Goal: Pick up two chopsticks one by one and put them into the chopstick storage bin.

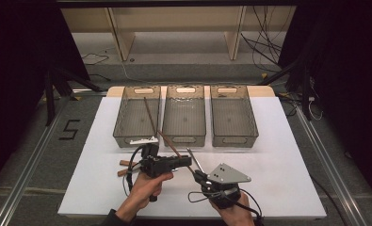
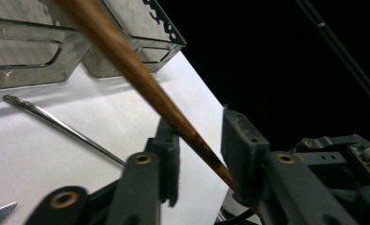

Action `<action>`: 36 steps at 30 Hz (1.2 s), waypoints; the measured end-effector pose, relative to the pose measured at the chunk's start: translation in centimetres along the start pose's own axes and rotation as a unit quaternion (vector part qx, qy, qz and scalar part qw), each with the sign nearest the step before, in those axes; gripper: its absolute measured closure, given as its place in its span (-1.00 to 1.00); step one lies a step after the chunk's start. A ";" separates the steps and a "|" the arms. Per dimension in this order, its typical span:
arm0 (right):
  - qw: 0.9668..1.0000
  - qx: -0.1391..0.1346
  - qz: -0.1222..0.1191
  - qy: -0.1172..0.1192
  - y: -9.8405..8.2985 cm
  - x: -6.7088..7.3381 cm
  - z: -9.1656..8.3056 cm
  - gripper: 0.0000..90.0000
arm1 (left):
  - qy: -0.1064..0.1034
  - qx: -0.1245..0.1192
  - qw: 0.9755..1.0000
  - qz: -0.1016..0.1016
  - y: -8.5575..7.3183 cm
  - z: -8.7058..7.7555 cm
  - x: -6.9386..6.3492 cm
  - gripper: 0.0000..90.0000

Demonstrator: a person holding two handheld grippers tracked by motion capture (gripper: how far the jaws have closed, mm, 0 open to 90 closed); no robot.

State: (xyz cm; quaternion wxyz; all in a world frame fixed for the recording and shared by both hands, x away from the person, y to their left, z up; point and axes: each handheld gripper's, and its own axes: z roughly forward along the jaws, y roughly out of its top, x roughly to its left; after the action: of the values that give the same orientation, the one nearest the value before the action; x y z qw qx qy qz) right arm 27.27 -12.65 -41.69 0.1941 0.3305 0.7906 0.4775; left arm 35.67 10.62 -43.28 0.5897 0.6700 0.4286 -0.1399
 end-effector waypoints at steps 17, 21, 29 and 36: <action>0.999 -0.011 0.032 0.019 -0.4 -1.5 -1.0 0.33 | -0.021 -0.016 1.000 0.016 1.5 -2.3 0.0 0.88; 0.999 -0.010 0.042 0.013 -1.2 -2.5 -1.4 0.07 | 0.001 -0.012 0.999 0.034 2.7 -3.5 0.1 0.88; 0.998 -0.001 0.061 -0.014 -3.2 -4.1 -2.2 -0.24 | 0.063 -0.005 0.996 0.065 5.8 -6.1 0.6 0.88; 0.997 0.008 0.073 -0.024 -4.0 -4.7 -2.4 -0.32 | 0.099 -0.005 0.992 0.077 8.9 -8.1 1.0 0.88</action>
State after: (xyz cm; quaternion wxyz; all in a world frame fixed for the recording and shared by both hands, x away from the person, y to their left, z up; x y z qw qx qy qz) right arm 27.78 -18.81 -44.18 0.1749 0.3998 0.7633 0.4763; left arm 40.27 19.02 -35.89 0.5569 0.7082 0.4333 -0.0249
